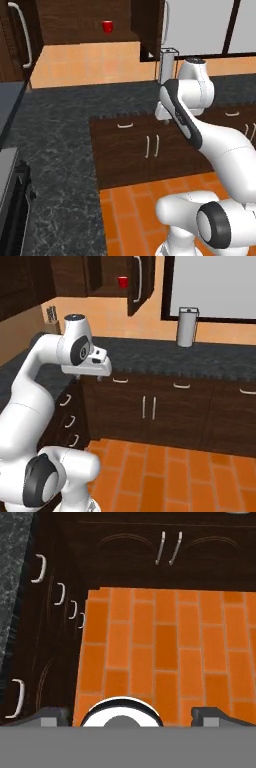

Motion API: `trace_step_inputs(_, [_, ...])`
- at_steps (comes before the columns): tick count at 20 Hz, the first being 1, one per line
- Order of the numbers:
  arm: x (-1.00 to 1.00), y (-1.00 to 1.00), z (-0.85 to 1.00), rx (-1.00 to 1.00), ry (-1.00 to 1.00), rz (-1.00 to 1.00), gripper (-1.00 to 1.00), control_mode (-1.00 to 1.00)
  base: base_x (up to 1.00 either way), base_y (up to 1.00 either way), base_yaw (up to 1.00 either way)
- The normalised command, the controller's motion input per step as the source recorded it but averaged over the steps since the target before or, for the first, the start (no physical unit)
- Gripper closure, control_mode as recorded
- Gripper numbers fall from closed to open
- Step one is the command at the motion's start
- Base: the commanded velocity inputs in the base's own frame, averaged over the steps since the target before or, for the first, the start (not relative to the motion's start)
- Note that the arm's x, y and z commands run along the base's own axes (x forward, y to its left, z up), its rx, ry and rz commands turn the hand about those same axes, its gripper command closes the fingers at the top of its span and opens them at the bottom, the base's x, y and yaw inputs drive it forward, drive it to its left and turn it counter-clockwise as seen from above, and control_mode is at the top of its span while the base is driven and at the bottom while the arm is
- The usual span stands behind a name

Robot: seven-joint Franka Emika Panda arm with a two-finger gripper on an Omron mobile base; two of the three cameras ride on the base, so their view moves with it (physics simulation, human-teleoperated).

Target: Gather all objects into one cabinet and sort the glasses and bowls to opposite sides.

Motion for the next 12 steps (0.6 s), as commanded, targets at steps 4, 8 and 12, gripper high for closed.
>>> trace_step_inputs(4, [0.00, 0.00, 0.00, 0.00, 0.00, 0.00, -1.00, 1.00, 0.38, 1.00, 0.09])
trace_step_inputs(8, [0.00, 0.00, 0.00, 0.00, 0.00, 0.00, -1.00, 1.00, 0.95, 0.42, 0.21])
trace_step_inputs(12, [0.00, 0.00, 0.00, 0.00, 0.00, 0.00, -1.00, 1.00, 1.00, -0.13, 0.03])
